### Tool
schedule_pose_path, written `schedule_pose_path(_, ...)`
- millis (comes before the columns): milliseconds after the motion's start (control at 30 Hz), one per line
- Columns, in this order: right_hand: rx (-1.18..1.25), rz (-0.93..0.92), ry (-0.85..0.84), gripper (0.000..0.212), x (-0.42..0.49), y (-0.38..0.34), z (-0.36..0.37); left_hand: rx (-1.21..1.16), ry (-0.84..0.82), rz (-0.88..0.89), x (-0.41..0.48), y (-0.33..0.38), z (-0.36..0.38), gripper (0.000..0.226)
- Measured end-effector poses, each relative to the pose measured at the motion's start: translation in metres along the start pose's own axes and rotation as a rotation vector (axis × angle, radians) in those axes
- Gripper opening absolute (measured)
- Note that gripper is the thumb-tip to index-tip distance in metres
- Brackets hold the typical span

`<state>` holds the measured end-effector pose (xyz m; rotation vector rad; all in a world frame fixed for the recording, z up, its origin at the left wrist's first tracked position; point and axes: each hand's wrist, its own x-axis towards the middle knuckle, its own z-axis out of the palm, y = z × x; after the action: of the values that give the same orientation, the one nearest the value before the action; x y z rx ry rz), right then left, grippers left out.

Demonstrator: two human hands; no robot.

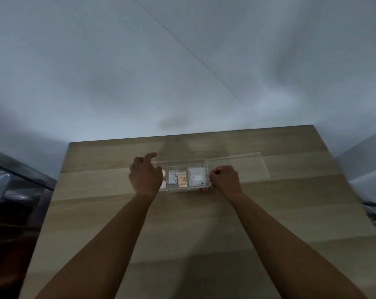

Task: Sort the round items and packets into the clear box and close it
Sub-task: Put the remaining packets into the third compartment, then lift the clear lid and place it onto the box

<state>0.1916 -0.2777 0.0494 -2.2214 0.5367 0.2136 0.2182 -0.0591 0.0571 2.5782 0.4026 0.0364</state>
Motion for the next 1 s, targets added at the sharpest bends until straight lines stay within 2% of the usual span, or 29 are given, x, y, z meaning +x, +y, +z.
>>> schedule_pose_path(133,-0.02,0.003,0.004,0.017,-0.001,0.0,0.001,-0.124,-0.019,-0.11,-0.006,-0.032,-0.003,0.051)
schedule_pose_path(233,-0.044,-0.001,0.007,0.018,-0.002,-0.002,0.002,-0.222,-0.068,-0.151,-0.011,-0.044,-0.002,0.046)
schedule_pose_path(433,-0.069,-0.032,0.019,0.019,-0.002,-0.002,0.004,-0.224,-0.072,-0.16,-0.009,-0.054,-0.002,0.037)
schedule_pose_path(633,-0.04,-0.05,0.038,0.021,0.002,0.003,0.0,-0.236,-0.039,-0.17,-0.015,-0.044,-0.005,0.045)
schedule_pose_path(700,0.013,-0.054,0.07,0.02,0.006,0.01,-0.01,-0.193,0.032,-0.119,-0.021,-0.03,-0.006,0.046)
schedule_pose_path(800,0.036,-0.049,0.159,0.019,0.015,0.027,-0.032,-0.218,0.101,0.05,-0.039,0.001,-0.002,0.041)
schedule_pose_path(933,-0.001,-0.018,0.287,0.02,0.024,0.058,-0.067,-0.373,-0.019,0.357,-0.078,0.049,0.021,0.033)
schedule_pose_path(1000,0.0,-0.003,0.325,0.019,0.027,0.073,-0.08,-0.39,-0.101,0.438,-0.094,0.071,0.038,0.034)
